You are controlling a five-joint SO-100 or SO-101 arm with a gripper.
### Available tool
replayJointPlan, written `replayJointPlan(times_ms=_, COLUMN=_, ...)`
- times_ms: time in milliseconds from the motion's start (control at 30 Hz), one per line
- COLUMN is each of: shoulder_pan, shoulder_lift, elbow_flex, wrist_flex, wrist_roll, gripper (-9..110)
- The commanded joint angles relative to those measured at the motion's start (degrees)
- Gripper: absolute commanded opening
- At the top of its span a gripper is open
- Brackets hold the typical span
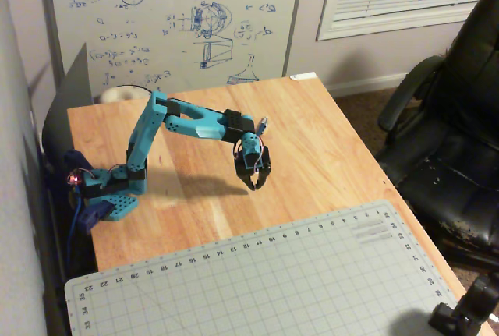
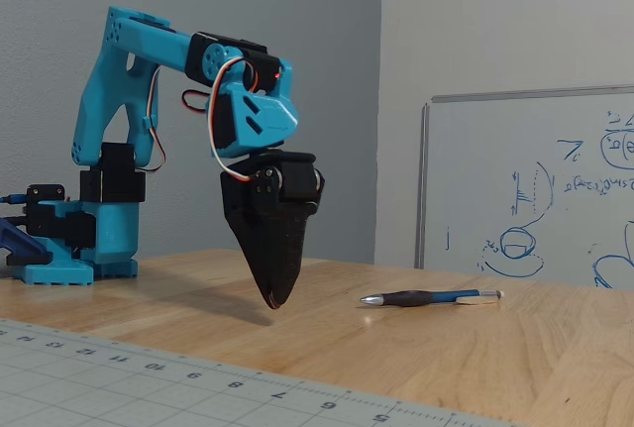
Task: Touch the pen.
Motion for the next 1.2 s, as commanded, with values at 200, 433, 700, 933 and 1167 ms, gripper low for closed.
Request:
replayJointPlan(times_ms=200, shoulder_pan=0.0, shoulder_lift=120.3, elbow_flex=88.3, wrist_flex=13.6, wrist_roll=-0.2, gripper=1)
replayJointPlan(times_ms=433, shoulder_pan=0.0, shoulder_lift=120.4, elbow_flex=88.3, wrist_flex=13.3, wrist_roll=0.4, gripper=1)
replayJointPlan(times_ms=700, shoulder_pan=0.1, shoulder_lift=120.4, elbow_flex=88.3, wrist_flex=13.2, wrist_roll=-0.2, gripper=1)
replayJointPlan(times_ms=933, shoulder_pan=0.1, shoulder_lift=120.4, elbow_flex=88.3, wrist_flex=13.2, wrist_roll=-0.2, gripper=1)
replayJointPlan(times_ms=1167, shoulder_pan=-1.4, shoulder_lift=120.6, elbow_flex=87.8, wrist_flex=13.0, wrist_roll=-0.3, gripper=1)
